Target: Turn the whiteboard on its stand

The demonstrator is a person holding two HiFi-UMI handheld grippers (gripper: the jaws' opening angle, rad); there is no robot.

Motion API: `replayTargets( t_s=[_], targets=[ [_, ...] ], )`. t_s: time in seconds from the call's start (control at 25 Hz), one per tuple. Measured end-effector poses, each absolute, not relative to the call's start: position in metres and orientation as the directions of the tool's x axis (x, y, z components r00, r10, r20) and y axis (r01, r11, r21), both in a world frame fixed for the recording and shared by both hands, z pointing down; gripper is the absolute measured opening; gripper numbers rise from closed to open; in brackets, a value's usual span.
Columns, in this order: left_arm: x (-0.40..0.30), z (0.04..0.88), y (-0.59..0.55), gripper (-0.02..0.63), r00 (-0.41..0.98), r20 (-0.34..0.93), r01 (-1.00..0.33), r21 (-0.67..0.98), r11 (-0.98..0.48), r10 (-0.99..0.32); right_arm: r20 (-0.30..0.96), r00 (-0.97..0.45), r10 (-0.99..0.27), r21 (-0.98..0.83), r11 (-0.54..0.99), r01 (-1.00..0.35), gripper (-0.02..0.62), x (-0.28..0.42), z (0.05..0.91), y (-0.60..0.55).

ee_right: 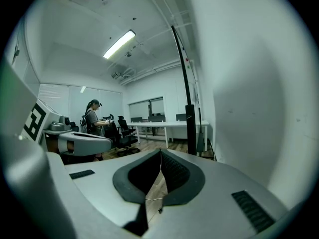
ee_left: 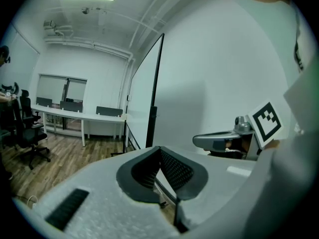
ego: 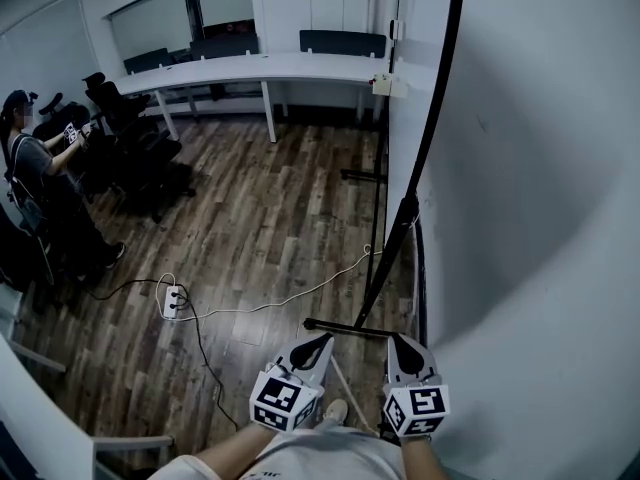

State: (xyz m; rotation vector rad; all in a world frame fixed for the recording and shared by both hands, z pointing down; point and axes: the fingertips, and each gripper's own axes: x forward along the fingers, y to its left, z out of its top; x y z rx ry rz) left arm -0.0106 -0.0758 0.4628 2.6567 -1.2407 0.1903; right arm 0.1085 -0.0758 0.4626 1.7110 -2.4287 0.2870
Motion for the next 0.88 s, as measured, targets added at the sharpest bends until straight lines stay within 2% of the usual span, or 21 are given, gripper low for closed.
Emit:
replayTargets(
  t_s=[0.88],
  targets=[
    [-0.002,0.465,-0.173,0.011,0.671,0.227,-0.738,0.106,-0.667,-0.706,0.233,-0.278,-0.932,-0.03,0.279,-0.96,0.008,0.118,0.454,-0.184]
  ],
)
